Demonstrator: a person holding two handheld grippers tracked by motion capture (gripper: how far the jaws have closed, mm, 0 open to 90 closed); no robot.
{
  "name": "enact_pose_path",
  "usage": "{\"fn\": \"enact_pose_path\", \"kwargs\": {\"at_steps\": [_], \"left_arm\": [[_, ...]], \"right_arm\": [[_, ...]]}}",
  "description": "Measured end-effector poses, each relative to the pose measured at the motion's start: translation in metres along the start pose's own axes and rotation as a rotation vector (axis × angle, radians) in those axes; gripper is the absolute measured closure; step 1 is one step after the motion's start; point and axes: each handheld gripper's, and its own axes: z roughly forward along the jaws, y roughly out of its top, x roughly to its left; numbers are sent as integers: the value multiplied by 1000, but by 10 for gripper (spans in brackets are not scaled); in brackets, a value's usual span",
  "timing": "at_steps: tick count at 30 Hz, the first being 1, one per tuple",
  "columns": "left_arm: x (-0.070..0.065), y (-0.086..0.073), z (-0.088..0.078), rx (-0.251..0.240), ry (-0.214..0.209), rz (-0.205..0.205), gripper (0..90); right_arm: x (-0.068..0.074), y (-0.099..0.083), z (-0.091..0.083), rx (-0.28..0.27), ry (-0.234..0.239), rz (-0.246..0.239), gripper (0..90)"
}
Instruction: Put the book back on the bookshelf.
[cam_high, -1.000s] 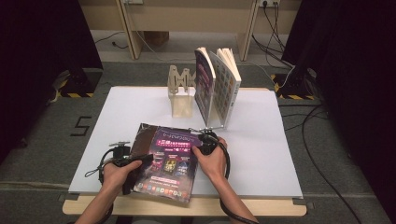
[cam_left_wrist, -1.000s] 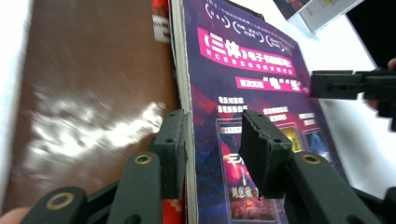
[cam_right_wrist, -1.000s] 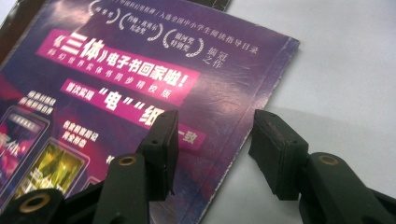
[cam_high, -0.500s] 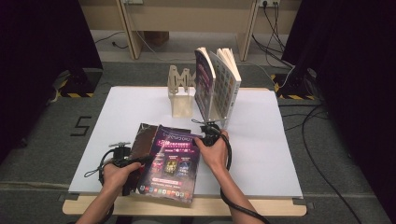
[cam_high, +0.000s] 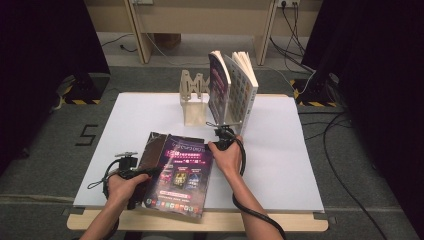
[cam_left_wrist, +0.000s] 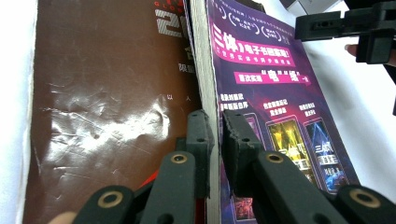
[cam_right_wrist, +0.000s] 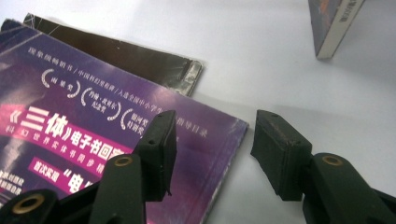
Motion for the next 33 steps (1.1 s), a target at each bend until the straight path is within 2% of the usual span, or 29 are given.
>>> {"fn": "enact_pose_path", "kwargs": {"at_steps": [11, 12, 13, 15, 17, 18, 26, 31, 33], "left_arm": [[1, -1, 2, 7, 13, 10, 785], [1, -1, 2, 5, 15, 11, 783], [1, -2, 2, 6, 17, 13, 780], [1, -2, 2, 5, 21, 10, 778], [1, -2, 3, 7, 22, 10, 777], [1, -2, 3, 7, 25, 12, 777], [0, -3, 3, 10, 39, 12, 773], [-1, -4, 3, 3, 50, 17, 773], [-1, -4, 3, 3, 49, 16, 773]], "right_arm": [[2, 2, 6, -22, 6, 6, 489], [1, 2, 7, -29, 4, -16, 489], [1, 2, 8, -30, 4, -15, 489], [1, 1, 7, -31, 11, 10, 489], [0, 0, 7, -41, 18, 1, 502], [0, 0, 5, -35, 21, 23, 507], [1, 3, -9, -73, 68, 53, 516], [-2, -5, -4, -54, 55, 52, 521], [-2, -8, -3, -44, 60, 79, 526]]}}
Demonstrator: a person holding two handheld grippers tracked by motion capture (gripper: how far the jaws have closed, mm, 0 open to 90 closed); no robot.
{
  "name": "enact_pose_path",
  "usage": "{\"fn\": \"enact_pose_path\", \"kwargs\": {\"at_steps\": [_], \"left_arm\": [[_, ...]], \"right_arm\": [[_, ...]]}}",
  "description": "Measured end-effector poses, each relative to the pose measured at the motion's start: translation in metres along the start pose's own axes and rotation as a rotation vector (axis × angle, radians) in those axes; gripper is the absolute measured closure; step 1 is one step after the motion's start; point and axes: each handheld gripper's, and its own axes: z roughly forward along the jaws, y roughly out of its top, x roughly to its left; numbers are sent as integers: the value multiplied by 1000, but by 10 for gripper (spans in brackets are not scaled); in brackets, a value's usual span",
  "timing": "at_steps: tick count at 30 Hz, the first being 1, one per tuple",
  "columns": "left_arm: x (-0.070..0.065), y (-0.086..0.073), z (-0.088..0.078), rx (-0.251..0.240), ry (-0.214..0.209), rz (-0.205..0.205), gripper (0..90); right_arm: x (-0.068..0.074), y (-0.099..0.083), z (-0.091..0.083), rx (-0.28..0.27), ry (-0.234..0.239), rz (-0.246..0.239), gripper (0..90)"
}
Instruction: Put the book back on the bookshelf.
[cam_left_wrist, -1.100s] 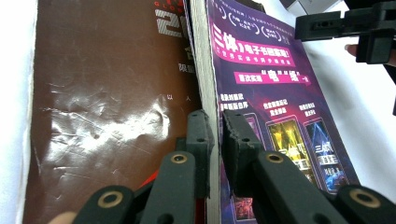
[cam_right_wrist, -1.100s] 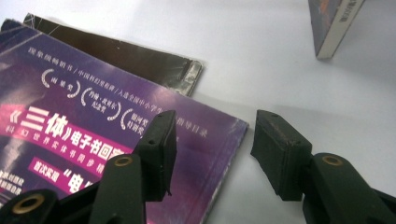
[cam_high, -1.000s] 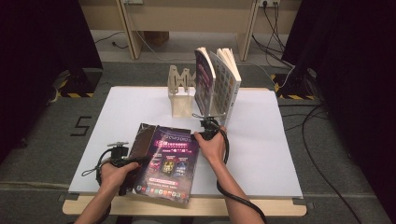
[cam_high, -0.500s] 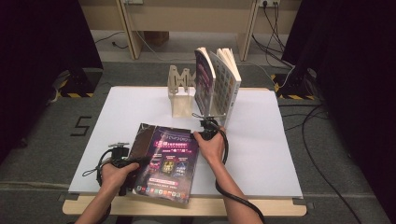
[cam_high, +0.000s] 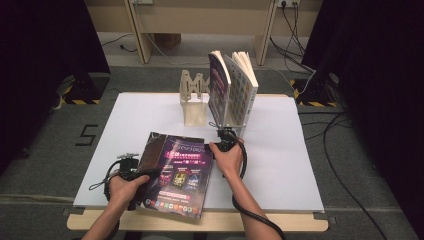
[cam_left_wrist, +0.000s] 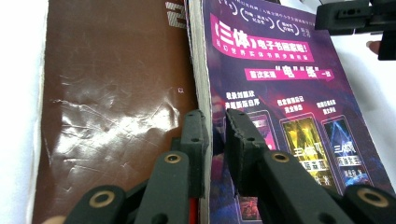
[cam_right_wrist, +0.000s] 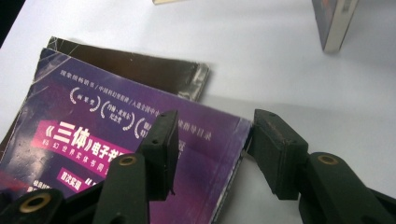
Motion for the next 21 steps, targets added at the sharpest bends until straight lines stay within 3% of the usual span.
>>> {"fn": "enact_pose_path", "kwargs": {"at_steps": [6, 11, 14, 16, 21], "left_arm": [[0, 0, 0, 0, -4, -6, 773], [1, 0, 0, 1, -2, -9, 770], [0, 0, 0, 1, 0, 1, 765], [0, 0, -1, 2, 3, 10, 759], [1, 1, -1, 6, 8, 13, 756]], "right_arm": [[-3, -4, 0, 29, 25, 24, 536], [-1, -7, -1, 74, 78, 43, 569], [1, -8, -2, 64, 81, 33, 597], [0, -7, -5, 52, 99, 61, 646], [11, 1, -18, 10, 127, 12, 747]]}}
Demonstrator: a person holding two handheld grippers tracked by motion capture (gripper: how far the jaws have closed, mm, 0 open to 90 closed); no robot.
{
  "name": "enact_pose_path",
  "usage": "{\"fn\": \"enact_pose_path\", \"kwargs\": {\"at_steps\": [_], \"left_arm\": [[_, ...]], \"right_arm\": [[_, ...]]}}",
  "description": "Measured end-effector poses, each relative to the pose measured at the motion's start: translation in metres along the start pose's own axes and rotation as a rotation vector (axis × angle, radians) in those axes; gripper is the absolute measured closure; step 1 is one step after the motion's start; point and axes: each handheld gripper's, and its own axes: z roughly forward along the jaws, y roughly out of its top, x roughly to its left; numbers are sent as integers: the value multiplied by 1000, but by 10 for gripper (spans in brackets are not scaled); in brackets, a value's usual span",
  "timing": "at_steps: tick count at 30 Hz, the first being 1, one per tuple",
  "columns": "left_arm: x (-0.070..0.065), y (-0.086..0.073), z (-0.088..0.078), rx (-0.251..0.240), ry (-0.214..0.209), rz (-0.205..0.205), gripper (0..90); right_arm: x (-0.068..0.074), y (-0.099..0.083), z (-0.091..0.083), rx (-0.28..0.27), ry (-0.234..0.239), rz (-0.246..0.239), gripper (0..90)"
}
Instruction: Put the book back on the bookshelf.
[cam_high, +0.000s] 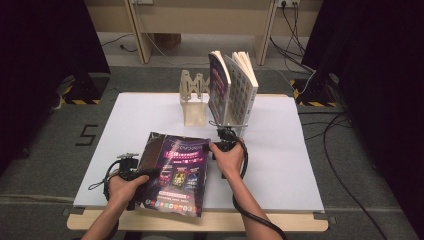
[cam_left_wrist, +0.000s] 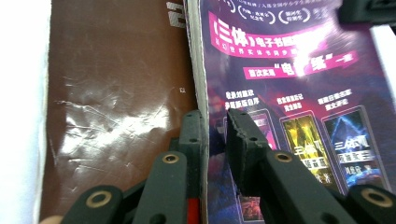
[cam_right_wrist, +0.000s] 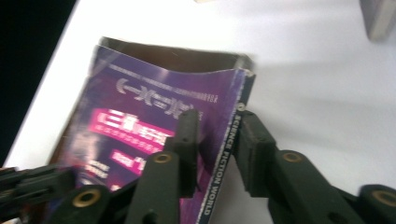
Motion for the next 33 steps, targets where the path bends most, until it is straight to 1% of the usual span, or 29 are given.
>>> {"fn": "enact_pose_path", "kwargs": {"at_steps": [2, 3, 4, 5, 6, 8, 9, 11, 14, 16, 18, 19, 20, 21, 23, 24, 27, 31, 33], "left_arm": [[0, 0, 0, 1, 7, 9, 753], [0, 0, 0, 0, 8, 10, 752], [0, 0, 0, 2, 9, 13, 752], [0, 0, -1, 4, 9, 14, 751], [0, 0, -1, 4, 9, 14, 751], [0, 0, -1, 5, 10, 14, 751], [1, 0, -1, 4, 8, 13, 751], [1, 0, -1, 4, 6, 9, 752], [1, 1, -1, 8, 7, 12, 746], [1, 1, -1, 9, 5, 11, 737], [1, 1, -1, 7, -4, 13, 725], [0, 1, 0, 7, -8, 11, 724], [0, 1, 0, 7, -9, 14, 720], [0, 2, -1, 7, -5, 21, 720], [1, 3, -2, -8, -3, 28, 733], [1, 4, -3, -15, -4, 31, 725], [0, 6, -5, -32, -5, 39, 700], [1, 6, -5, -35, 12, 43, 650], [1, 6, -5, -36, 19, 44, 627]], "right_arm": [[5, 3, -1, 6, 4, -17, 764], [7, 4, -1, 10, 1, -18, 764], [8, 5, 0, 15, -8, -27, 764], [9, 6, 1, 8, -11, -42, 764], [10, 6, 2, 16, -11, -40, 762], [11, 6, 5, 32, -35, -52, 757], [12, 5, 6, 34, -46, -67, 762], [12, 6, 5, 26, -30, -57, 772], [14, 8, 3, 28, -15, -65, 786], [16, 10, -1, 23, 7, -46, 800], [17, 12, -4, 9, 32, -43, 811], [19, 13, -6, 10, 36, -32, 814], [18, 14, -7, 3, 37, -43, 818], [20, 14, -9, 6, 39, -31, 822], [20, 15, -13, -6, 47, -22, 830], [20, 16, -15, -14, 51, -28, 833], [21, 17, -20, -19, 47, -27, 836], [21, 17, -25, -36, 61, -27, 840], [23, 17, -28, -44, 60, -27, 842]]}}
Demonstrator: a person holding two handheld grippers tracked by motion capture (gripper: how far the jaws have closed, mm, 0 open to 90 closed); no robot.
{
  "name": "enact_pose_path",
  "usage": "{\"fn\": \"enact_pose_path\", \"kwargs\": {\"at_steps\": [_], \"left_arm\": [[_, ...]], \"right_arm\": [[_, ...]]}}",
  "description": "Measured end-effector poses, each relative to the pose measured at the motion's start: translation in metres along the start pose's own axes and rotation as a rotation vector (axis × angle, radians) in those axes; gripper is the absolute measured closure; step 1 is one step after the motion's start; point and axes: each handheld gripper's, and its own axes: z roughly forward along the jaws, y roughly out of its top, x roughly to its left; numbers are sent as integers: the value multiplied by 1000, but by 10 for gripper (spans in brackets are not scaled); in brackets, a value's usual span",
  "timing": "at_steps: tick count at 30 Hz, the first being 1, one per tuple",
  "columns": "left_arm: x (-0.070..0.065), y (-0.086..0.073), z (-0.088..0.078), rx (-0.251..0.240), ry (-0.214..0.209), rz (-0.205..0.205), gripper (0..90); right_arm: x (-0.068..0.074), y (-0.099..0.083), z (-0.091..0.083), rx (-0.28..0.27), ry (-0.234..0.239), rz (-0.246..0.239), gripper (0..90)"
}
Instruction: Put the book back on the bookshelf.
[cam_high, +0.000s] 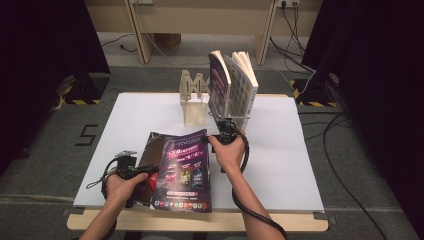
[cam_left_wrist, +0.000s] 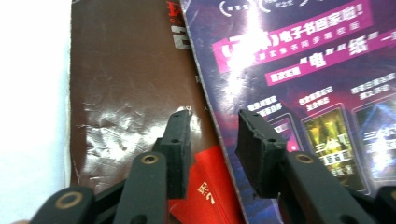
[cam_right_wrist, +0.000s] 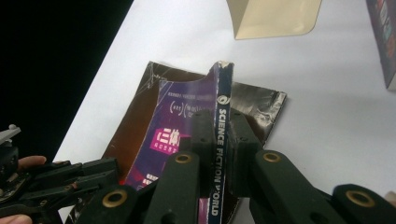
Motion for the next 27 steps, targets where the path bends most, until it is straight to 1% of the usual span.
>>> {"fn": "enact_pose_path", "kwargs": {"at_steps": [1, 3, 4, 8, 10, 11, 16, 22, 27], "left_arm": [[0, 0, 0, 0, 3, 1, 617], [0, 0, 0, -4, 11, 12, 590], [-1, 0, 0, -6, 15, 17, 575], [-1, 1, 0, -4, 27, 26, 538], [-1, 1, 0, -1, 32, 37, 525], [-2, 1, 1, -1, 35, 39, 520], [-3, 0, 1, 3, 33, 37, 503], [-3, 1, 1, 3, 32, 35, 492], [-3, 0, 2, 5, 33, 36, 485]], "right_arm": [[0, 1, -1, -9, 4, -7, 843], [2, 1, -4, -16, 0, -6, 844], [3, 2, -6, -24, 0, -14, 845], [6, 5, -12, -40, -8, -26, 846], [6, 6, -16, -46, -9, -20, 846], [6, 6, -17, -53, -12, -24, 846], [6, 6, -22, -65, -20, -24, 845], [7, 7, -26, -74, -20, -31, 846], [9, 9, -31, -92, -21, -43, 845]]}}
